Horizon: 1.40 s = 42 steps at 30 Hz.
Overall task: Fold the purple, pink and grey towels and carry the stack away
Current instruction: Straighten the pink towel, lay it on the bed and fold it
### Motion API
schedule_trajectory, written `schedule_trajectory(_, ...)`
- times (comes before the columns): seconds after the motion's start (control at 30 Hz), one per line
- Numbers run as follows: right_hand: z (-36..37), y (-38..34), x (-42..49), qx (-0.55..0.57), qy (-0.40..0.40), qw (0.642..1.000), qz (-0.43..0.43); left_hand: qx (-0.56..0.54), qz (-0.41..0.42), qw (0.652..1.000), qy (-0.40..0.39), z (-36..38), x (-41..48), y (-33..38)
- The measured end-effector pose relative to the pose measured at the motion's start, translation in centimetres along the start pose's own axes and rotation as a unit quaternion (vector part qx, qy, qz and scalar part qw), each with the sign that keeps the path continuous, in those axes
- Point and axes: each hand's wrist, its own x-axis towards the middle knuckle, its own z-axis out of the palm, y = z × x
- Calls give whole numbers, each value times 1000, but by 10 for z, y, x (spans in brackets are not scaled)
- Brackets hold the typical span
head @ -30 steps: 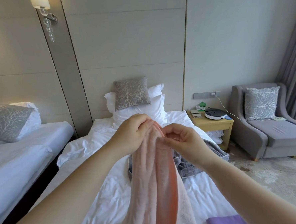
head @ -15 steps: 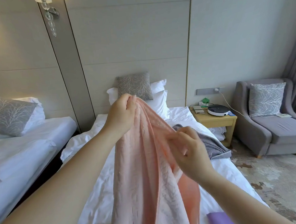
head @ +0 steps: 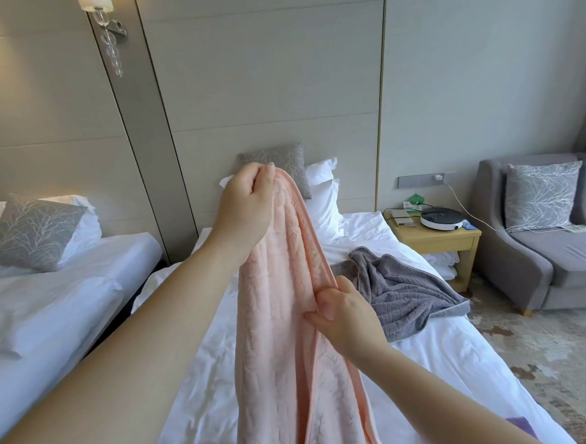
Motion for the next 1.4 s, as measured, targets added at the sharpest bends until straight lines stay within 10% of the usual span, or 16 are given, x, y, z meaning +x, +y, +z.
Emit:
schedule_trajectory(0.27, -18, 21, -1, 107, -26, 994, -11, 33, -46, 995, 85, -46, 16, -23)
schedule_trajectory(0.4, -55, 26, 1, 508, -10, 857, 84, 43, -146, 981, 119, -69, 17, -49)
schedule_trajectory(0.5, -74, 18, 7, 599, -23, 797, 79, 40, -167, 978, 119, -74, 8, -59)
schedule_trajectory(0.63, -86, -2, 17, 523, -81, 848, 24, 10, -161, 983, -89, -49, -14, -42)
schedule_trajectory(0.8, -86, -23, 25, 448, -116, 886, -16, 17, -146, 905, -400, 2, -47, -30)
schedule_trajectory(1.4, -43, 15, -8, 137, 6, 989, -53, -6, -33, 992, -121, -3, -3, -8)
